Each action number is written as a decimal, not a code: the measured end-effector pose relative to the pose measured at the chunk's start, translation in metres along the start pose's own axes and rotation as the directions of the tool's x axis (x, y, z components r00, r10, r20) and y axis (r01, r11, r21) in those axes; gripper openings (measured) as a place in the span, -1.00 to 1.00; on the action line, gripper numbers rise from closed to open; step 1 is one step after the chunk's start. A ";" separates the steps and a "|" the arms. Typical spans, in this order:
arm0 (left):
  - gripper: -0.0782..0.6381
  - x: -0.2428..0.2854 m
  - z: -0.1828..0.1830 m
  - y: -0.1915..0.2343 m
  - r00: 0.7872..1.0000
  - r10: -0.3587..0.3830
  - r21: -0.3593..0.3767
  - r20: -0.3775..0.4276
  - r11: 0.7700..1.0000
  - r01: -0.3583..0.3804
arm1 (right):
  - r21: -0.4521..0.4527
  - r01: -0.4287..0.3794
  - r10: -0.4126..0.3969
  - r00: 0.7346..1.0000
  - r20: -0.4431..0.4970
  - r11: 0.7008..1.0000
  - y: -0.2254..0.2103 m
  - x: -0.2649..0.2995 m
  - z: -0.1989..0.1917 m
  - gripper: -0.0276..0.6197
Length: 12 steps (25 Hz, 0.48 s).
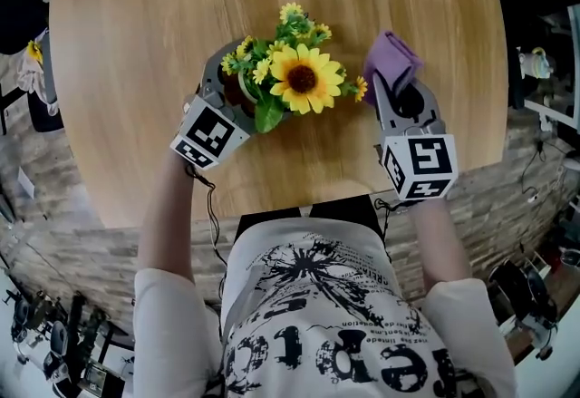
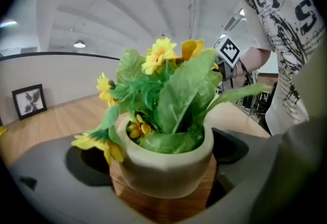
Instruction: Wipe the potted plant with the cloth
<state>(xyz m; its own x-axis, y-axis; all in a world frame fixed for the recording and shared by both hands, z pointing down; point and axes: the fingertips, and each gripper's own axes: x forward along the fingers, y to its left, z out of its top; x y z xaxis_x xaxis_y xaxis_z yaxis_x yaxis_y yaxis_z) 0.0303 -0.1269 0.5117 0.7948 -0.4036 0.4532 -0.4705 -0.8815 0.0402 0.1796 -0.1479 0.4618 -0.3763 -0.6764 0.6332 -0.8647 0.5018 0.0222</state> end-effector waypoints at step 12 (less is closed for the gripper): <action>0.68 0.004 -0.006 0.001 1.000 -0.008 0.002 -0.012 1.000 0.008 | -0.007 -0.005 0.004 1.000 -0.025 1.000 0.008 0.004 -0.013 -0.71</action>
<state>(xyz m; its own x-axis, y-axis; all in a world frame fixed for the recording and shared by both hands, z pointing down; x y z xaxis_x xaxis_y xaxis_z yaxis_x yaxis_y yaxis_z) 0.0306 -0.1276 0.5186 0.7941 -0.3934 0.4633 -0.4631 -0.8853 0.0419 0.1751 -0.1397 0.4742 -0.3716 -0.6603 0.6526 -0.8607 0.5085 0.0245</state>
